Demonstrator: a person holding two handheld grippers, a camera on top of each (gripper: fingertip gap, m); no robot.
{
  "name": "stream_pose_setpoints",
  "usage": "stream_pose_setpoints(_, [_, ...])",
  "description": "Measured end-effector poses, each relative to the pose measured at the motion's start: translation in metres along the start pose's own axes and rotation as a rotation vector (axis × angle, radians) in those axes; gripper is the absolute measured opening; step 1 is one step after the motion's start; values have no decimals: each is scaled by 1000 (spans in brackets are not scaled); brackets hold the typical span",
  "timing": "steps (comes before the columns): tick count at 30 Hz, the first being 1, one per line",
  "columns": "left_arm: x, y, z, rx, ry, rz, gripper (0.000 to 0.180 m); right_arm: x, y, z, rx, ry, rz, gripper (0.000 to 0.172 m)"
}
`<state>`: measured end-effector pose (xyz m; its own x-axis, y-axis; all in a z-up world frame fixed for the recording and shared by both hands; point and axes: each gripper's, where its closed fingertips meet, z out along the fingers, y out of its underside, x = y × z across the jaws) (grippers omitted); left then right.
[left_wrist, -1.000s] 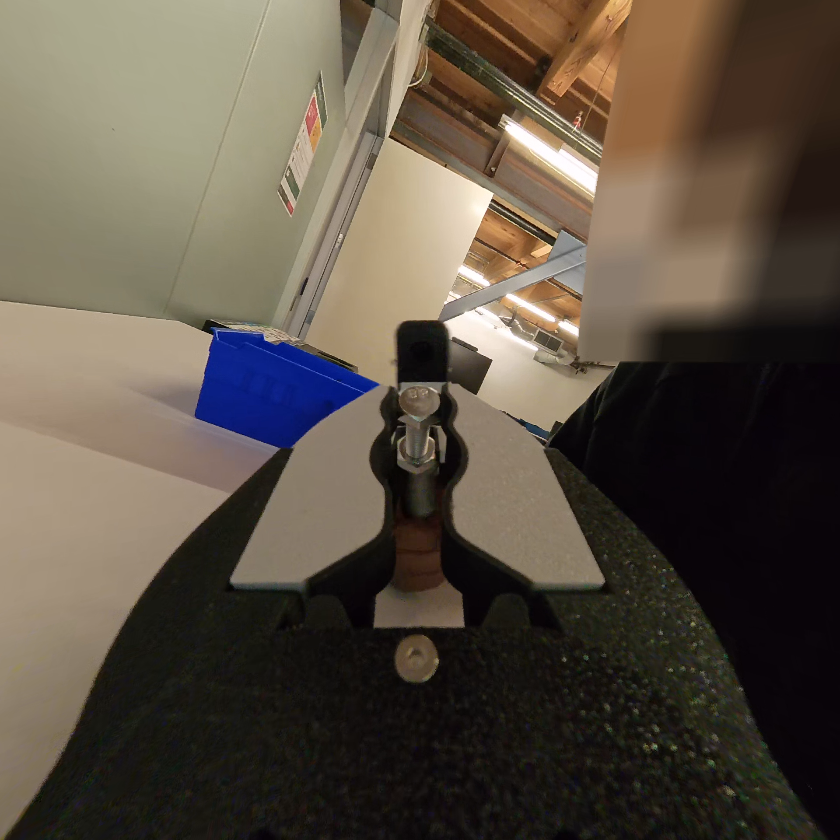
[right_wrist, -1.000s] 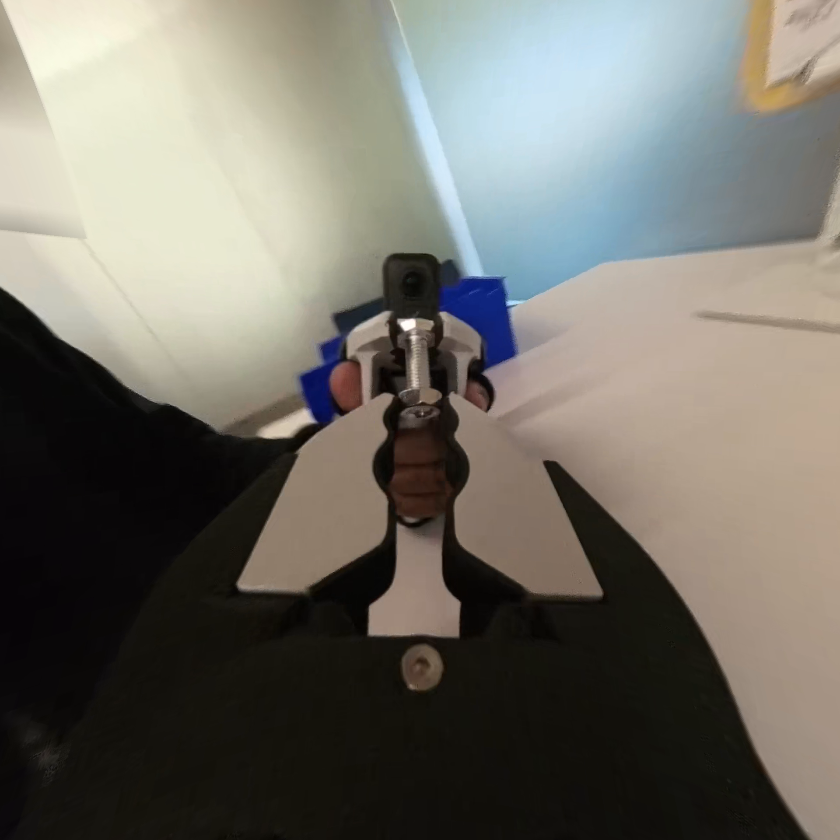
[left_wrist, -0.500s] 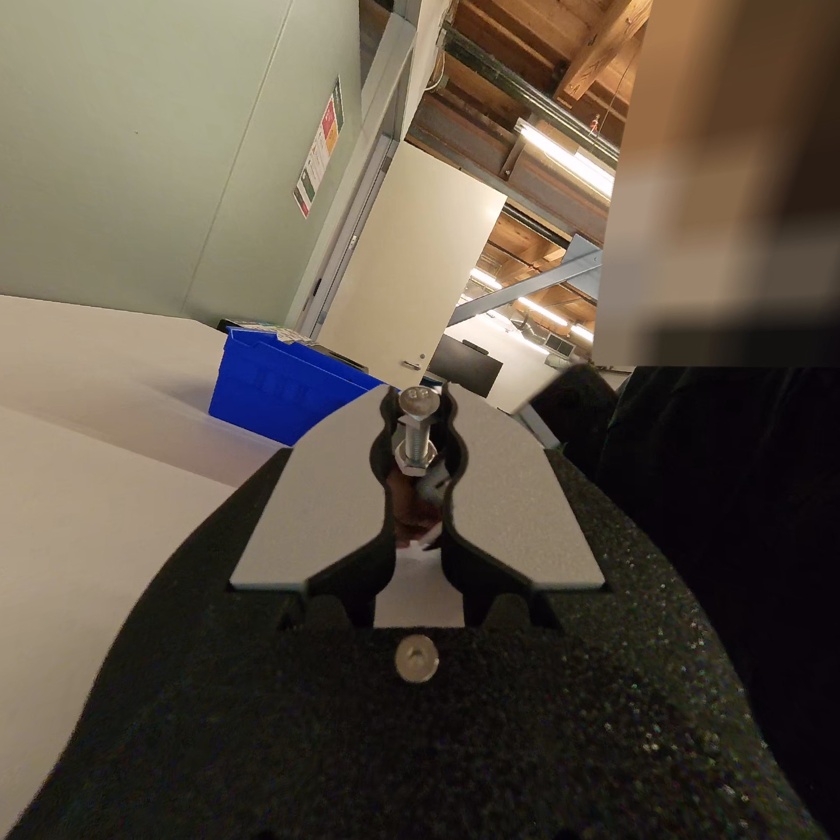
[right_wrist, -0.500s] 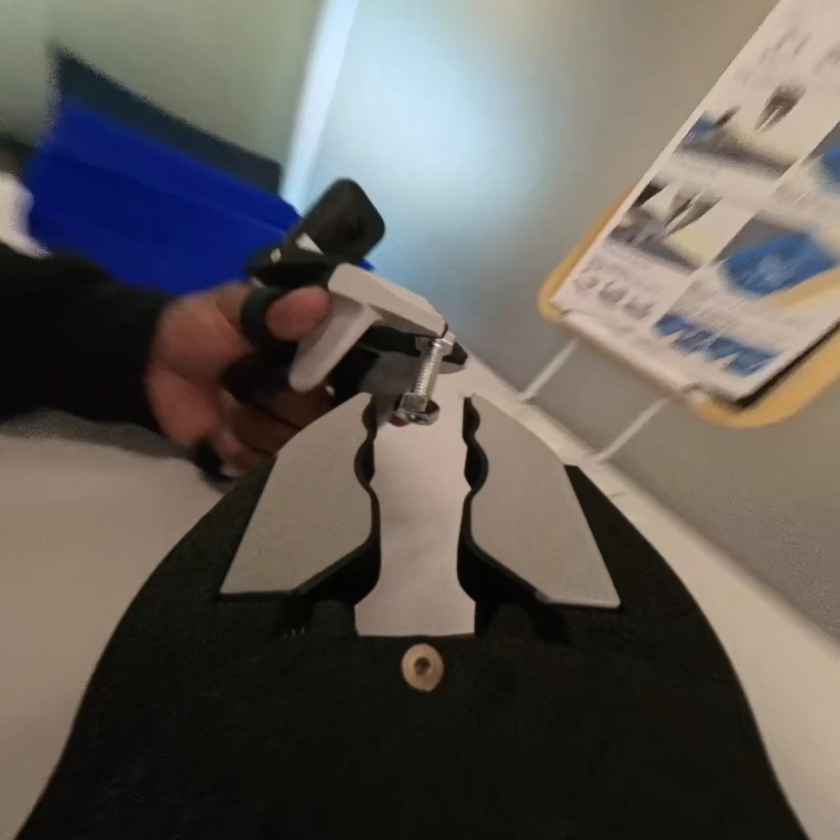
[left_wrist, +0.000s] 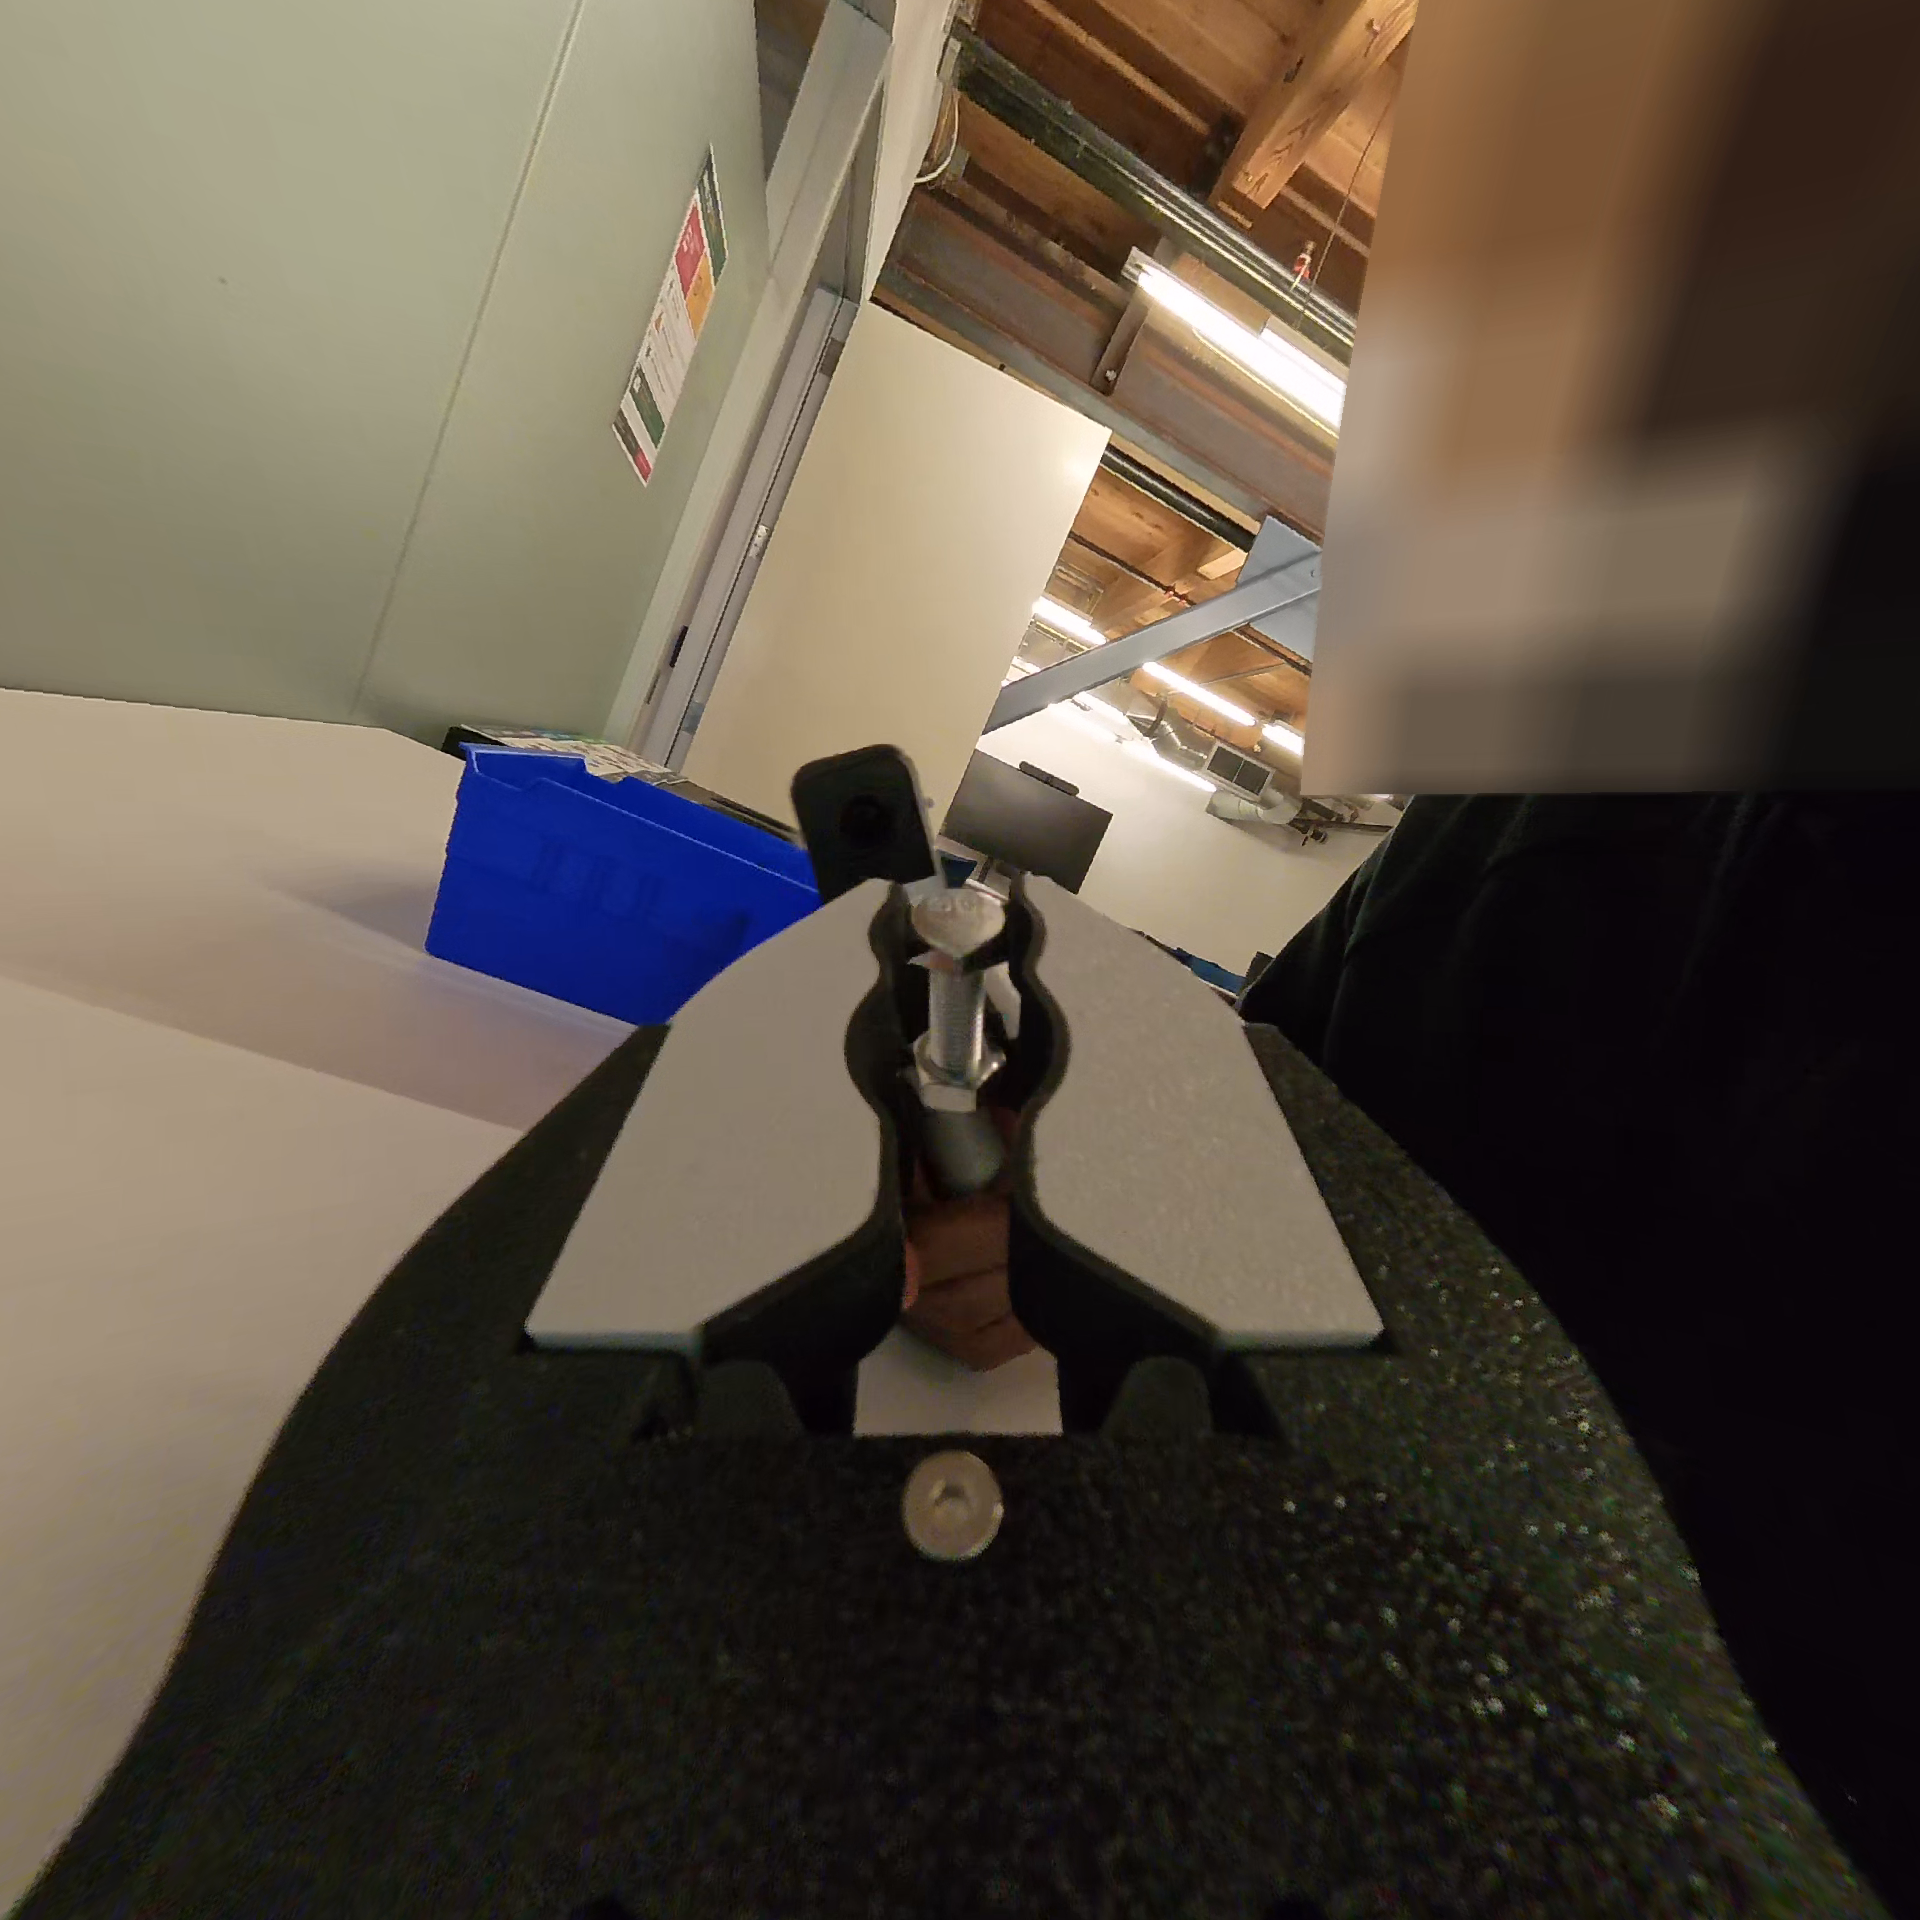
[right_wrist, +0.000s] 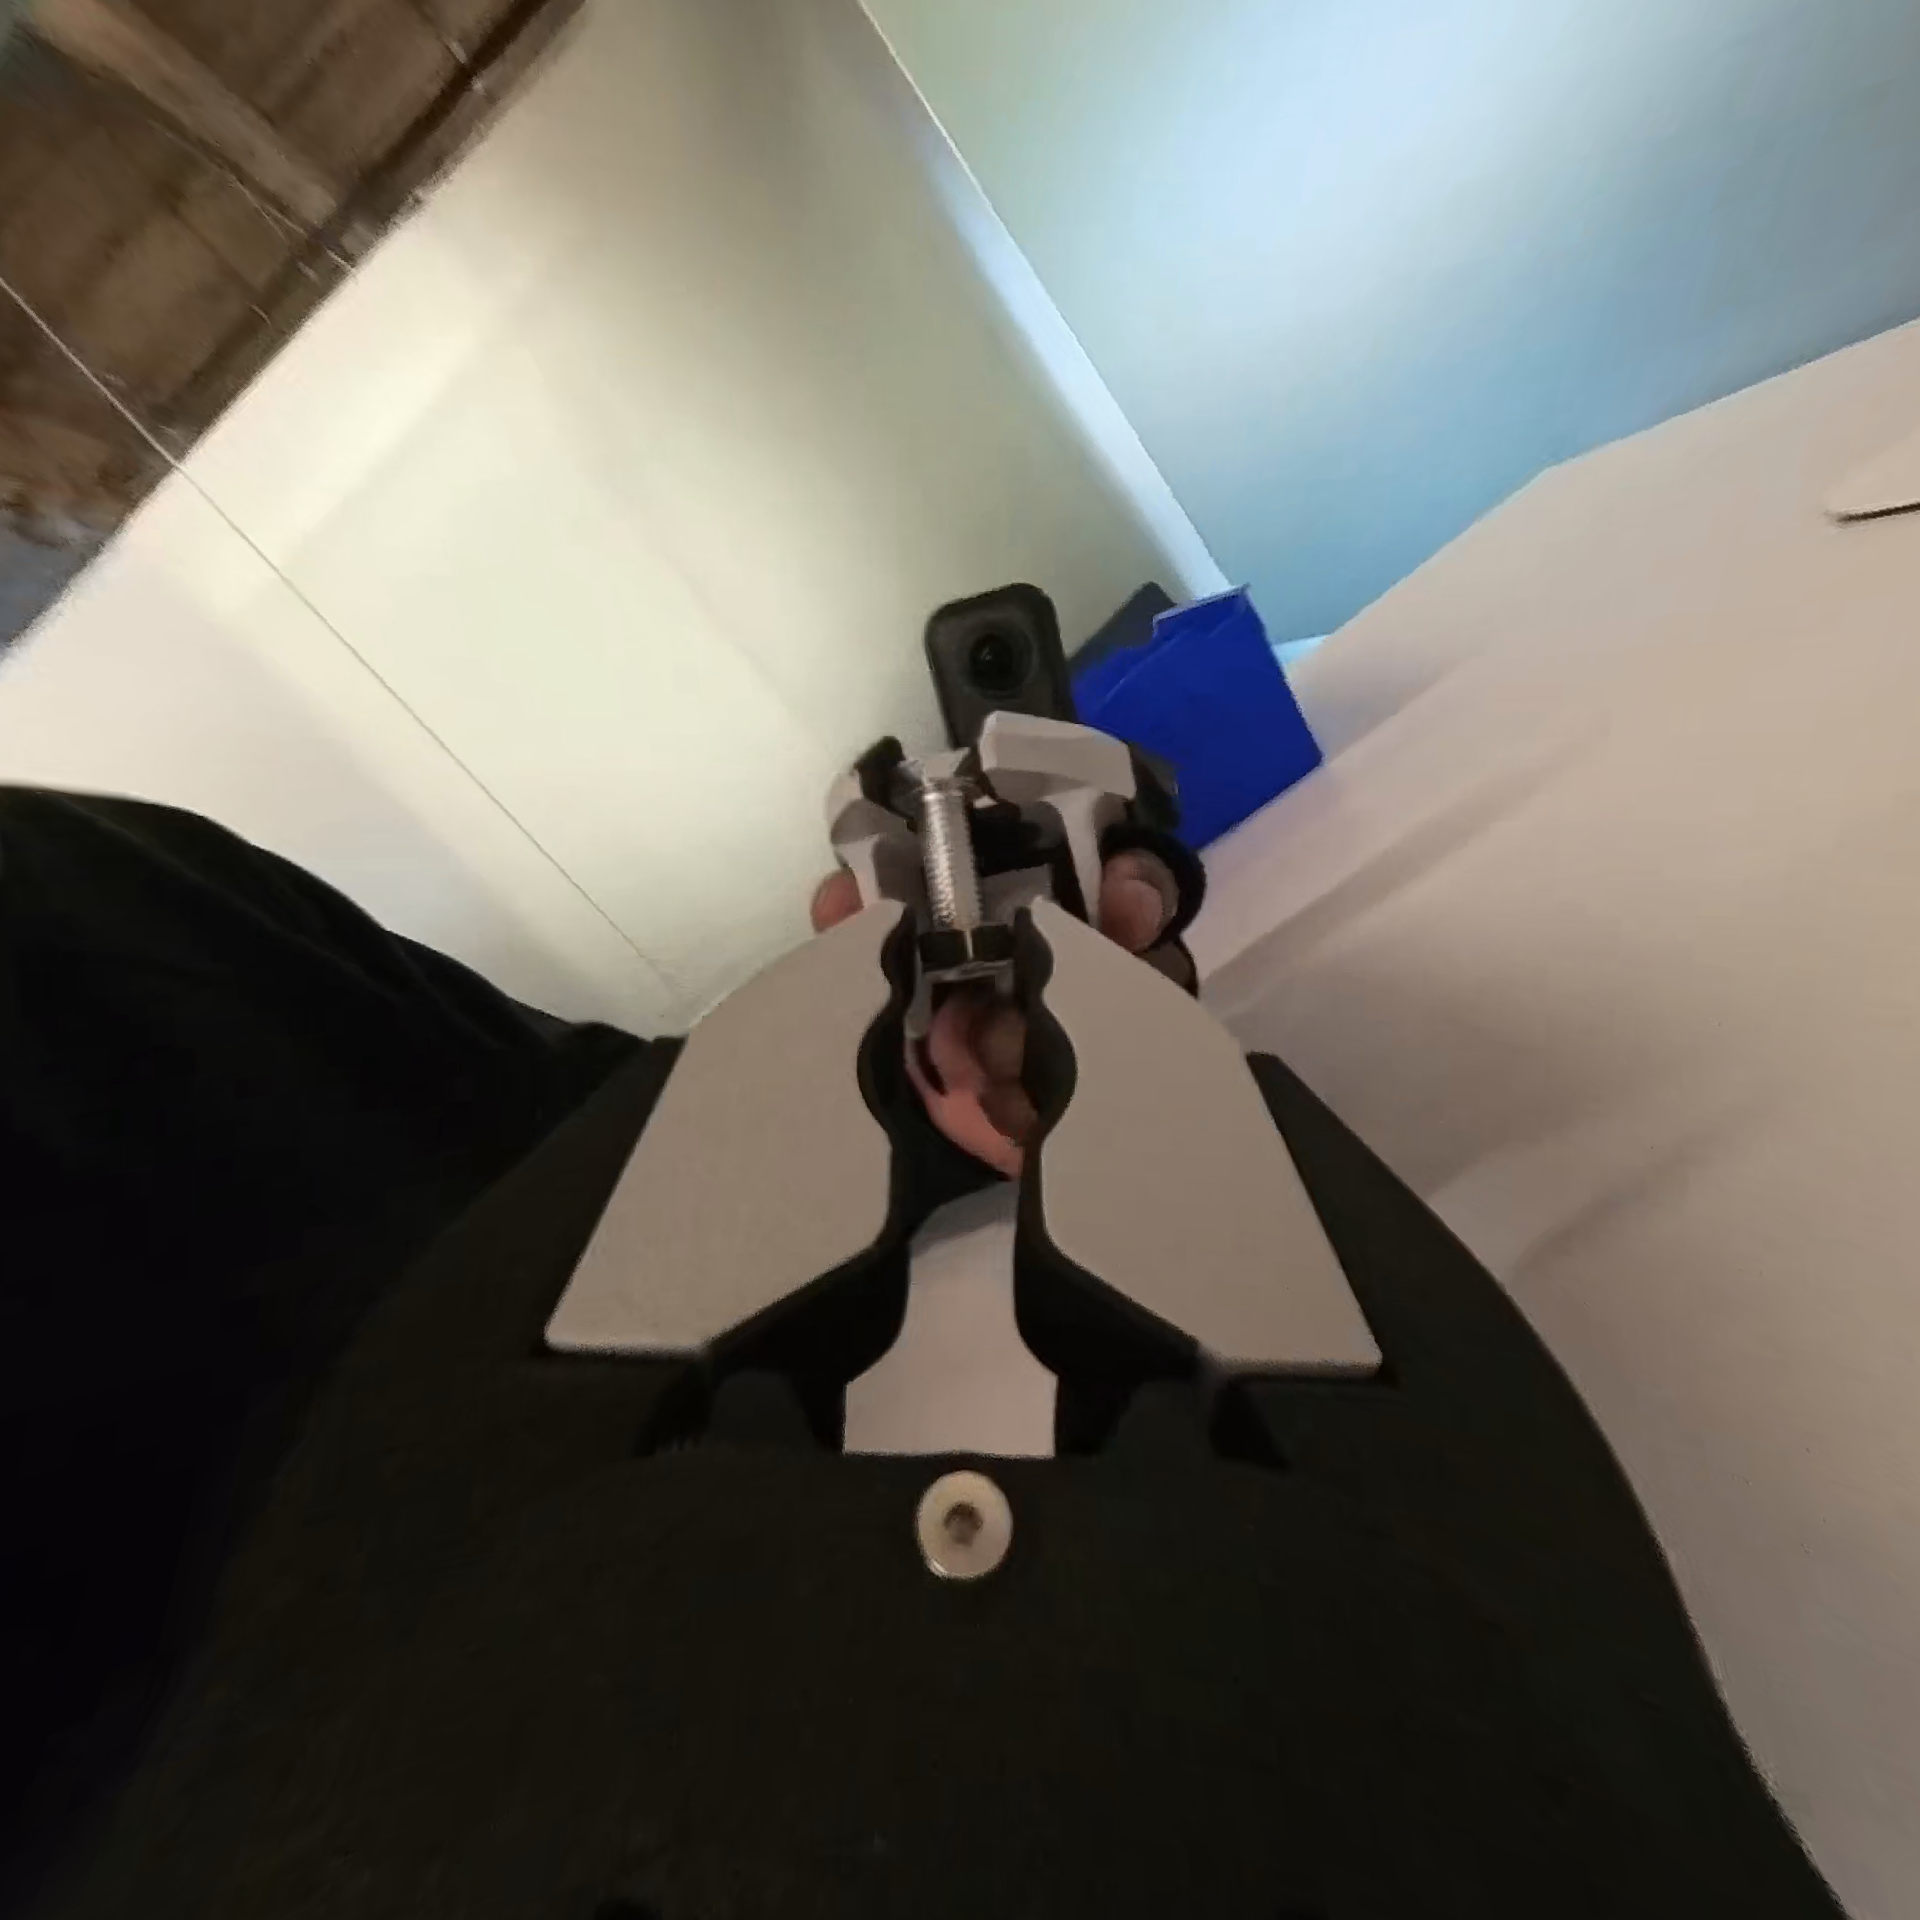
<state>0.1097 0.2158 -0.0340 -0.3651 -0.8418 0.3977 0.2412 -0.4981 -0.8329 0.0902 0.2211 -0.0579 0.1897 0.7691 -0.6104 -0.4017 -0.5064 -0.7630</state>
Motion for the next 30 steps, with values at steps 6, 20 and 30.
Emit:
stream_pose_setpoints(6, [-6,1,1,-7,-44,-6,17,9,2,-2,-66,291,-645,17])
stream_pose_setpoints(20, [-7,-1,1,11,-50,0,17,1,-3,-1,-77,390,-836,40])
stream_pose_setpoints(30, [6,-3,2,47,38,-16,17,-5,2,5,12,-12,26,33])
